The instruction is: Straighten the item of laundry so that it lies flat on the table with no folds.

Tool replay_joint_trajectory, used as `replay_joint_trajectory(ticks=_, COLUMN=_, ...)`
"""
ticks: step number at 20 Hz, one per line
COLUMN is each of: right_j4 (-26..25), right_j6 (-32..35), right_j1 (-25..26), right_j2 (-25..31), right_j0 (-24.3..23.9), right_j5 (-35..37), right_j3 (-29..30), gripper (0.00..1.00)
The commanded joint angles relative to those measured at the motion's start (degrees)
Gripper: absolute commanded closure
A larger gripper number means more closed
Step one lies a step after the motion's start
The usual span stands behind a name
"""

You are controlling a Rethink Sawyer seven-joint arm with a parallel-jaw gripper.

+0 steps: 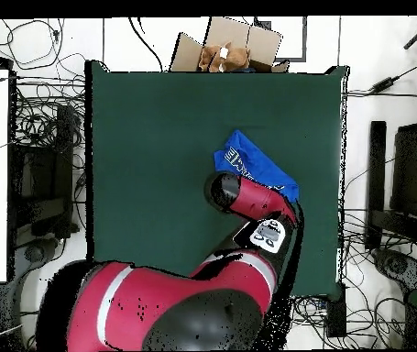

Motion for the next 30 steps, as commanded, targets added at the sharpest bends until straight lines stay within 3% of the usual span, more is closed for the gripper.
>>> replay_joint_trajectory(ticks=1, right_j4=-9.9, right_j6=-3.7, right_j1=-8.3, right_j2=19.8, right_j0=-15.9, right_j5=-14.3, right_j3=11.2, gripper=1.00)
replay_joint_trajectory(ticks=7, right_j4=-15.4, right_j6=2.4, right_j1=-7.9, right_j2=18.6, right_j0=-17.3, right_j5=-15.5, right_j3=10.6, gripper=1.00)
replay_joint_trajectory(ticks=16, right_j4=-8.5, right_j6=12.0, right_j1=-7.0, right_j2=16.4, right_j0=-9.6, right_j5=-11.5, right_j3=7.9, gripper=1.00)
replay_joint_trajectory(ticks=30, right_j4=-4.0, right_j6=11.8, right_j1=-4.6, right_j2=14.3, right_j0=-6.5, right_j5=-8.3, right_j3=3.7, gripper=1.00)
